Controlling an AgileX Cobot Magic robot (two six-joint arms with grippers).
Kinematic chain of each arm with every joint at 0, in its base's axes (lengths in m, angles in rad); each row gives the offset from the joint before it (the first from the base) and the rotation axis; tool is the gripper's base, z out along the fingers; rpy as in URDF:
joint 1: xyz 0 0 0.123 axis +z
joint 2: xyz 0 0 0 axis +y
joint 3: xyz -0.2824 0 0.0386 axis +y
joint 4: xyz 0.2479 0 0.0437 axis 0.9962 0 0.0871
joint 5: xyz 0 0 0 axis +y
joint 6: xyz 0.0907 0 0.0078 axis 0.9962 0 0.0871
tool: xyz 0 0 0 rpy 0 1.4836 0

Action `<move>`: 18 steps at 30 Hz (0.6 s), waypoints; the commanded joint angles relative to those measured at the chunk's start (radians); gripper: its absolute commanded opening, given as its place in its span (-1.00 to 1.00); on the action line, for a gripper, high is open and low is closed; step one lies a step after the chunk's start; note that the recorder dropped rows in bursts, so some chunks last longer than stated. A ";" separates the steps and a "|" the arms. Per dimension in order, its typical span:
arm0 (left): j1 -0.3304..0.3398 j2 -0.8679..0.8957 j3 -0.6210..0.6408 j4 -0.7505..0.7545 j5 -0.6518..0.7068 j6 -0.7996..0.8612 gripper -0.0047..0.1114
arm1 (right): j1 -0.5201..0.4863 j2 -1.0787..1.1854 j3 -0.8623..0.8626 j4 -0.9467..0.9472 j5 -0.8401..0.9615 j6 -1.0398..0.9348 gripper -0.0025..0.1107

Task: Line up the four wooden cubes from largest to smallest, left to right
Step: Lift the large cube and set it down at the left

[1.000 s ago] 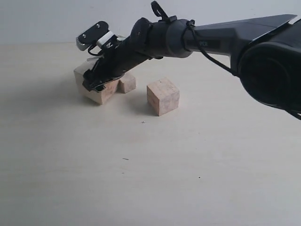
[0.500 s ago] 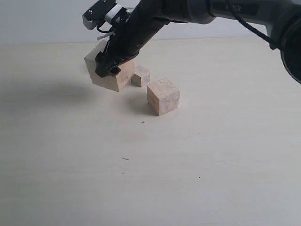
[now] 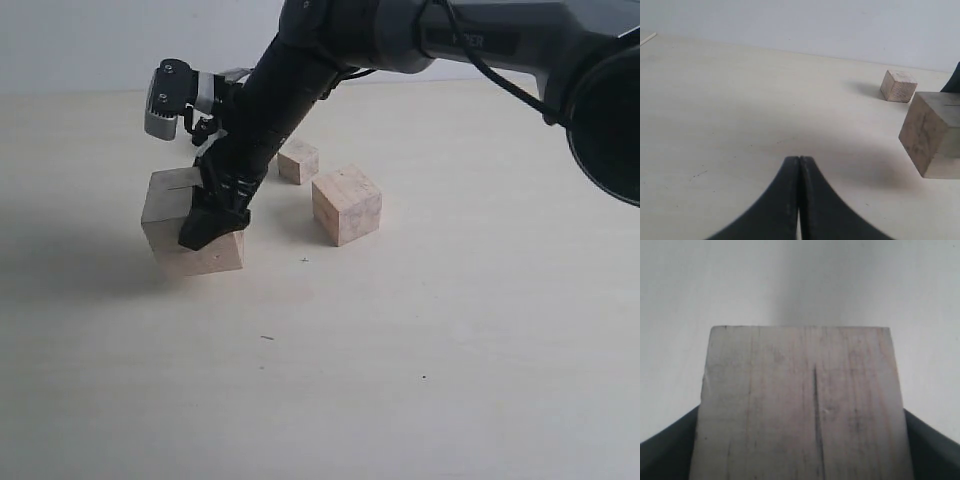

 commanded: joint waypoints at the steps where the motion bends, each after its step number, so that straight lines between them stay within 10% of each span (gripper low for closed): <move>1: -0.006 -0.006 0.003 -0.011 -0.011 0.001 -0.92 | 0.002 0.009 -0.012 -0.009 -0.074 0.058 -0.96; 18: -0.006 -0.006 0.003 -0.011 -0.011 0.001 -0.92 | 0.002 0.057 -0.012 -0.014 -0.151 0.010 -0.96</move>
